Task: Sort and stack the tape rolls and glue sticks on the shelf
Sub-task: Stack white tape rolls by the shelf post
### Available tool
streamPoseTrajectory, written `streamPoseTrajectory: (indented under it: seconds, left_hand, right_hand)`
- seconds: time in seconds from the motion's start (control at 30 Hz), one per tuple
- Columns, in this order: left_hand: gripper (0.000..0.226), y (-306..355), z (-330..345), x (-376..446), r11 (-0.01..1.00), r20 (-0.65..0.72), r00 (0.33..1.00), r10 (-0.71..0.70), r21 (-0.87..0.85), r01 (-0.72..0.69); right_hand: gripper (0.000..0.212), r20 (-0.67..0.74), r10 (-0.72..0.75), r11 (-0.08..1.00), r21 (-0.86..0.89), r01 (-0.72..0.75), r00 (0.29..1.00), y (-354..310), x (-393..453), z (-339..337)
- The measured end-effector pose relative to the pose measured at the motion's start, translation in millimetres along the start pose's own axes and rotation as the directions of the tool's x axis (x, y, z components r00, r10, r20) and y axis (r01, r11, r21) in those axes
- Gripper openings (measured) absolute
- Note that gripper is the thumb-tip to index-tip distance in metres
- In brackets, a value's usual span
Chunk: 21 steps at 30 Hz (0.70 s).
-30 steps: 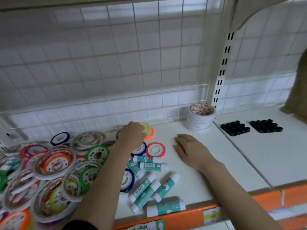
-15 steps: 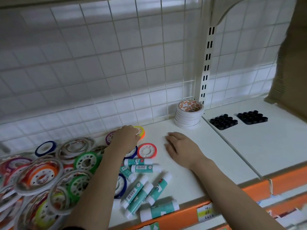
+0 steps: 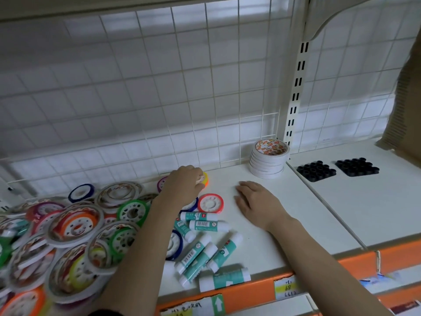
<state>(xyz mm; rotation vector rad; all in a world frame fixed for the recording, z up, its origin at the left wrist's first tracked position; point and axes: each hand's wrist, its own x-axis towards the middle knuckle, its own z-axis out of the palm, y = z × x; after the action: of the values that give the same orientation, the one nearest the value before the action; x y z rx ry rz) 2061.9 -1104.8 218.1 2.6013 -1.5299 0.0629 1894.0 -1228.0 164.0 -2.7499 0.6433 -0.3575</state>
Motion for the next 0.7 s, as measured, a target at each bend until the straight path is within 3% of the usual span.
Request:
streamPoseTrajectory:
  seconds: [0.33, 0.53, 0.7]
  left_hand:
    - [0.028, 11, 4, -86, 0.986, -0.198, 0.976, -0.090, -0.153, 0.060]
    - [0.026, 3, 8, -121, 0.974, -0.244, 0.954, -0.176, -0.183, 0.133]
    - [0.026, 1, 7, -137, 0.966, -0.244, 0.945, -0.218, -0.194, 0.172]
  right_hand:
    - [0.046, -0.060, -0.102, 0.994, 0.023, 0.103, 0.993, -21, -13, -19]
    - [0.040, 0.005, -0.170, 0.985, -0.003, 0.170, 0.985, -41, -26, -26]
    - [0.034, 0.201, -0.156, 0.986, -0.020, 0.163, 0.967, -53, -27, -30]
